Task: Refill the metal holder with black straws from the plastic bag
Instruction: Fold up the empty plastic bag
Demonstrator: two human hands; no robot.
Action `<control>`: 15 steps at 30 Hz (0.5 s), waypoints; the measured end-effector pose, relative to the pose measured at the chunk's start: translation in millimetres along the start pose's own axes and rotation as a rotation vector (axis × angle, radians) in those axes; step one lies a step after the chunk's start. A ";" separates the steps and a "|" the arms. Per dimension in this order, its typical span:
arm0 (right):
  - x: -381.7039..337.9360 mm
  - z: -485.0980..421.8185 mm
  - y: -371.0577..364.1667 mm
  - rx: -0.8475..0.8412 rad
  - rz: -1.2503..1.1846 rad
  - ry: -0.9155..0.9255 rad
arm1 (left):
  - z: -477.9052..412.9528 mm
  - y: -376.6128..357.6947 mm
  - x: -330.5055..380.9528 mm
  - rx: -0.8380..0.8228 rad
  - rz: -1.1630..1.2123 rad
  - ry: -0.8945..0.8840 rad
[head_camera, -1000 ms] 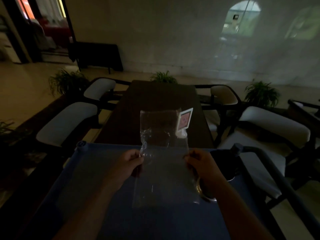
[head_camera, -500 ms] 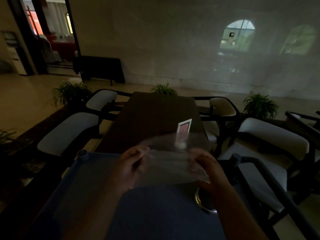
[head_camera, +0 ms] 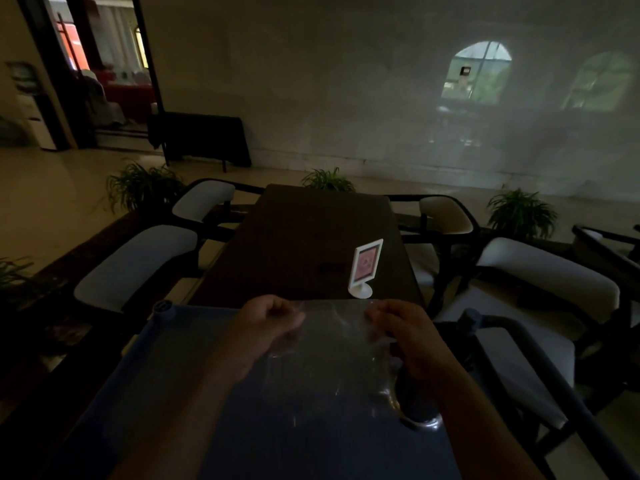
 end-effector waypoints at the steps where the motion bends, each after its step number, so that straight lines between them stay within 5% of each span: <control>1: -0.3 -0.5 -0.5 -0.009 0.057 0.024 | -0.8 0.9 -1.1 0.012 -0.031 -0.005; 8: -13.3 4.1 5.1 0.026 0.078 0.182 | 4.6 5.0 13.2 0.066 0.000 -0.153; 11: -1.3 3.1 8.7 0.100 -0.051 0.102 | 4.7 7.2 11.5 0.113 0.020 -0.171; 15: 19.7 6.7 -1.8 -0.004 -0.106 -0.040 | 5.1 6.0 16.0 0.169 0.079 -0.202</control>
Point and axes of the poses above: each hand's wrist, its own z-axis away from the middle knuckle, its own y-axis out of the back of the hand, x = y × z, the point moved 8 cm from there along -z, towards the middle knuckle, and after that the axes turned 1 degree about -x, right-handed, at the moved point
